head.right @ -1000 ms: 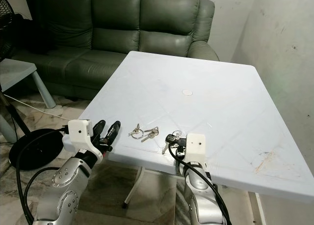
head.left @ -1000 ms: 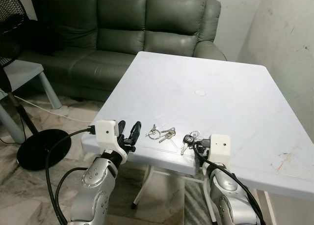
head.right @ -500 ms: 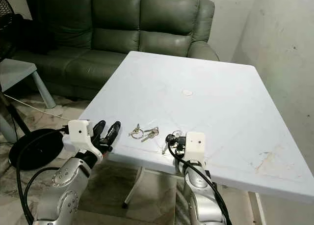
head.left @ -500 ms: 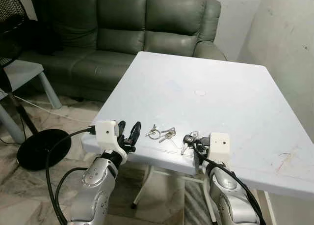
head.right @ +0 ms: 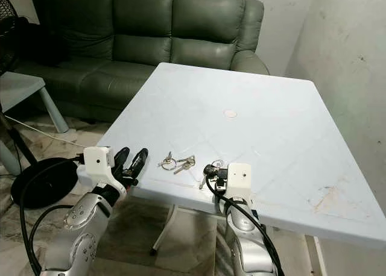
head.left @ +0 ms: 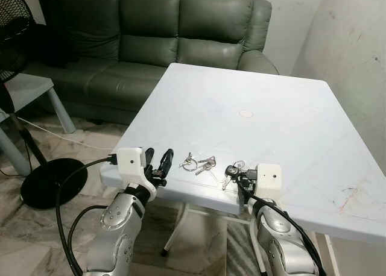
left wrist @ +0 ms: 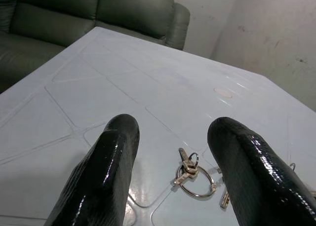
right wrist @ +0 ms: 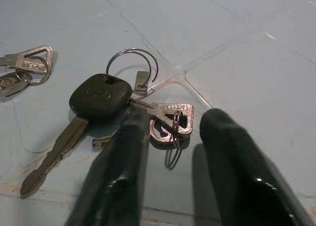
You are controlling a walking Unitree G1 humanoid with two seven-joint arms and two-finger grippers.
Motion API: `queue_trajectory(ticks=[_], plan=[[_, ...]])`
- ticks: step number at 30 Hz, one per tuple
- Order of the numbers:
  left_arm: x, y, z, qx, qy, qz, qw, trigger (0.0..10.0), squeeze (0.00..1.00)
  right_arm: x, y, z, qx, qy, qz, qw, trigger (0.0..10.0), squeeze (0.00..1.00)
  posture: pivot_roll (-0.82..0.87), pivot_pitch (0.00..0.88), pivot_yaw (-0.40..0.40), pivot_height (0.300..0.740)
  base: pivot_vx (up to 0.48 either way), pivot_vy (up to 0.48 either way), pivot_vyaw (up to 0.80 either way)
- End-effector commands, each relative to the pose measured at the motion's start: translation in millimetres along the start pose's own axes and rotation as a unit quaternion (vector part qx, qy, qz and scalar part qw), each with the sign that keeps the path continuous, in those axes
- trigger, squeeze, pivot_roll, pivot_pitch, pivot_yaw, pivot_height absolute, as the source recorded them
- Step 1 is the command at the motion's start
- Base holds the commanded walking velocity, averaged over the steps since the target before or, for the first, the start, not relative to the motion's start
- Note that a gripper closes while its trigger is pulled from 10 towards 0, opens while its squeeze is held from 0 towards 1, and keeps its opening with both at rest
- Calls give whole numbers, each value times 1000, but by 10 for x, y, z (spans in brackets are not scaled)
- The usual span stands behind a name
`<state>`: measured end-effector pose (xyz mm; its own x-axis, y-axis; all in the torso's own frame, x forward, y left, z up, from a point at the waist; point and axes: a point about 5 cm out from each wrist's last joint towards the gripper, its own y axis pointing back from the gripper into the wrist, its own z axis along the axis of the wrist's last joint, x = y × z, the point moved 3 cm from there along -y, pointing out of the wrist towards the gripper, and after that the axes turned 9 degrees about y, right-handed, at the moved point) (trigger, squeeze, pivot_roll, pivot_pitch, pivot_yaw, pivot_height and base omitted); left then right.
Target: Hang keys on a hook
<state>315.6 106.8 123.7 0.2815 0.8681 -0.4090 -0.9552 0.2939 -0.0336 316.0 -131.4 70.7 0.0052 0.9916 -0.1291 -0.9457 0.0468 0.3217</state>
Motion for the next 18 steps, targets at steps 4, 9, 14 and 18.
queue_trajectory(ticks=[4, 9, 14, 18], plan=[[-19, -9, 49, -6, -1, 0, 1000, 10000, 0, 0, -14, 0, 4, 1, -1, 1000, 706, 0, 28, 0, -62, 740, 0, 0, 0], [-20, -14, 53, -6, -1, -1, 1000, 10000, 0, -7, -18, 6, 3, 1, -4, 1000, 0, 0, 27, 0, -61, 740, 0, 0, 0], [-22, -15, 54, -6, -2, 0, 1000, 10000, 0, -19, -12, -2, 4, 2, -7, 1000, 0, 0, 25, 0, -60, 740, 0, 0, 0], [-22, -15, 56, -6, -1, 0, 1000, 10000, 0, -27, -13, -3, 5, 0, -9, 1000, 0, 0, 25, 0, -60, 740, 0, 0, 0]])
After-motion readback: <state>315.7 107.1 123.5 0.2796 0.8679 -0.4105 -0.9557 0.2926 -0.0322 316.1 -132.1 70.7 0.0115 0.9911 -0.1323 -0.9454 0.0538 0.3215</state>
